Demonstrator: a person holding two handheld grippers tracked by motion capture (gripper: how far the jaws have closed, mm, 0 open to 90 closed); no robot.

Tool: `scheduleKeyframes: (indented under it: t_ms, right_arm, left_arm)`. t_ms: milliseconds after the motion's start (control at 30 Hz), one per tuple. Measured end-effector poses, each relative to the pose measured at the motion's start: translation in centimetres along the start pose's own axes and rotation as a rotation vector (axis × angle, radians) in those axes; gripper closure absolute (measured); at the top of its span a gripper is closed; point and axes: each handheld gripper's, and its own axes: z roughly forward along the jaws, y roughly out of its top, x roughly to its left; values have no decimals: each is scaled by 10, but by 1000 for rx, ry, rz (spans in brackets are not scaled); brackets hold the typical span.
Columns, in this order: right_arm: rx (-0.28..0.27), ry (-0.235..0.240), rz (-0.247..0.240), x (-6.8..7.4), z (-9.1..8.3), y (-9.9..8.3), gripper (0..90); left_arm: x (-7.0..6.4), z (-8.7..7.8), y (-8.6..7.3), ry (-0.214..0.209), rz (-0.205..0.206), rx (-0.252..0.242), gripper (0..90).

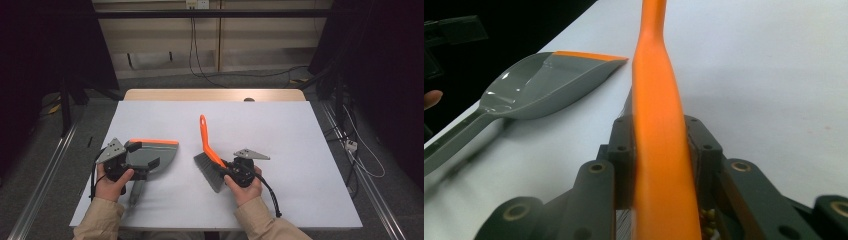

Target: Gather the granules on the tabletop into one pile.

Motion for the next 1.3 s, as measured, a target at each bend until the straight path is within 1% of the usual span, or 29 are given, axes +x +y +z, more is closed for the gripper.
scheduleKeyframes:
  t_ms: [400, 567, 633, 967, 1133, 1233, 1300]
  right_arm:
    - [2, -5, 32, -10, -8, 1, 702]
    - [2, -5, 34, -13, -11, 2, 702]
    - [2, -2, 46, -16, -12, 2, 702]
    - [-3, -10, 42, -20, -17, 3, 703]
    - [-5, -12, 49, -22, -19, 4, 703]
    - [-10, 5, 74, -23, -18, 4, 706]
    - [-17, 21, 80, -24, -17, 5, 708]
  left_arm:
    - [0, 1, 0, -3, 1, 2, 51]
    - [0, 0, 0, -4, 1, 0, 51]
    - [0, 1, 0, -3, 1, 1, 51]
    - [0, 0, 0, -3, 2, -1, 51]
    - [0, 1, 0, -5, 3, 0, 51]
    - [0, 1, 0, -2, 3, 1, 51]
    - [0, 1, 0, -4, 3, 2, 51]
